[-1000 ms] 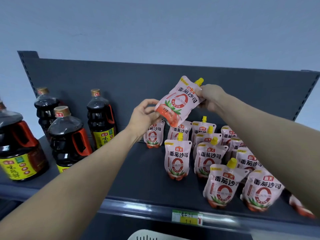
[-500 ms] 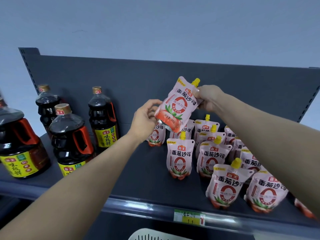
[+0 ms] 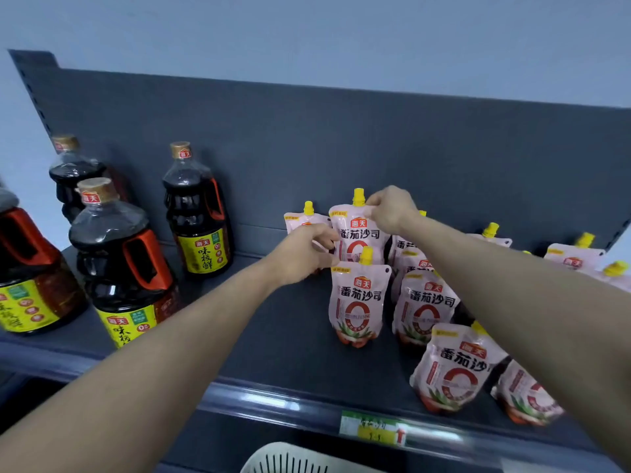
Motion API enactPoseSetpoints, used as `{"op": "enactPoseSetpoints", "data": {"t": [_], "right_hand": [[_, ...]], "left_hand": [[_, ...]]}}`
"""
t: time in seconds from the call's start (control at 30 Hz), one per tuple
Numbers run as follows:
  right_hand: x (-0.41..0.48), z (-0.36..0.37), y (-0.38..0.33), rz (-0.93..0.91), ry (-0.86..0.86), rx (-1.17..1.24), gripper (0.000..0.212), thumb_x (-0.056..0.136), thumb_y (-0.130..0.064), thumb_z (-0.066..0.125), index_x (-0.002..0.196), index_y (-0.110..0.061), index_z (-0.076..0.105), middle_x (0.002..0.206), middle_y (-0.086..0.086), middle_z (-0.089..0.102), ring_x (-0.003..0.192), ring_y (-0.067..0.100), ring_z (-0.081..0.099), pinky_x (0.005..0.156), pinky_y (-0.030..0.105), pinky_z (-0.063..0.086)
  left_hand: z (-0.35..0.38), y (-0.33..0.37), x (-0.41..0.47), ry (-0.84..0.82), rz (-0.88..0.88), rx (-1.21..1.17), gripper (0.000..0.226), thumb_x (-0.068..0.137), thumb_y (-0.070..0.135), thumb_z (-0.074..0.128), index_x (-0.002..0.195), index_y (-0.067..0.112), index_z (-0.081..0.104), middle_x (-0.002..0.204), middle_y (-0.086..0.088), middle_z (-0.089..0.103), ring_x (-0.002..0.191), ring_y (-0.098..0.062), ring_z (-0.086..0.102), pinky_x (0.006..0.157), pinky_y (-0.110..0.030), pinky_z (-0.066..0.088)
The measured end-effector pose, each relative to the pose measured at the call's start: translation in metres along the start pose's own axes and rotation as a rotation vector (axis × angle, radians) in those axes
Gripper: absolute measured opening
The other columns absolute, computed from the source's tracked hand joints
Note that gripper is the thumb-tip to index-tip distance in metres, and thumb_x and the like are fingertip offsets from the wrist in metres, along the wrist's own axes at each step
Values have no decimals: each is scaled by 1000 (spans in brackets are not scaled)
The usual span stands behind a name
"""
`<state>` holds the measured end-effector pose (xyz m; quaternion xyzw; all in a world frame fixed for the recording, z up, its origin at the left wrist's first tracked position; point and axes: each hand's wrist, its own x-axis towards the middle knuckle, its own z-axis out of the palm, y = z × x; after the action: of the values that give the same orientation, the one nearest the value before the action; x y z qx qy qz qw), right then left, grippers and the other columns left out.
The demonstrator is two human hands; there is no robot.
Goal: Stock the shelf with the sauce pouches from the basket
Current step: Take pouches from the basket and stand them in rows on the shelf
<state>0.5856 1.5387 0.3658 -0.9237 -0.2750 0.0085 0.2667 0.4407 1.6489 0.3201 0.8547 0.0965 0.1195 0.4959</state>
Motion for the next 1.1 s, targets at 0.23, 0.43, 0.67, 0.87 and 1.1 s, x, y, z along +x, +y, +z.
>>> {"op": "enactPoseSetpoints", "data": {"t": [0.23,0.43,0.67,0.87,1.1], "right_hand": [[-1,21,24,58,-264,-187,29,87,-9,59,116,-3,64,100,12,61,91,26,58,77,28,44],[-4,11,24,27,-299,-398,25,90,-19,58,68,-11,49,71,4,43,84,23,43,56,23,35],[-10,8,18,-45,-307,-453,21,92,-22,56,76,-8,56,71,4,45,82,22,46,54,24,35],[-17,-12,24,-80,-173,-396,30,86,-3,52,112,3,66,116,16,67,108,34,63,93,40,53],[-72,-43,12,-247,84,-709,27,87,-5,51,111,-7,65,108,18,66,98,37,60,71,31,36]], "left_hand": [[25,-3,8,-149,-79,-19,31,82,-8,62,111,2,64,103,2,66,94,-15,62,83,-15,53],[30,-7,15,-88,-101,72,16,84,-4,60,98,-4,68,101,-5,65,92,-12,57,85,-24,46],[32,-4,15,-109,-136,109,11,84,0,61,93,-1,68,92,2,61,91,-12,55,87,-27,46],[27,0,14,-92,-110,126,22,83,-1,63,105,2,67,123,-6,63,115,-15,56,99,-27,43],[18,26,-2,-37,75,448,25,87,10,58,112,8,60,111,-9,63,95,-22,58,76,-25,43]]}}
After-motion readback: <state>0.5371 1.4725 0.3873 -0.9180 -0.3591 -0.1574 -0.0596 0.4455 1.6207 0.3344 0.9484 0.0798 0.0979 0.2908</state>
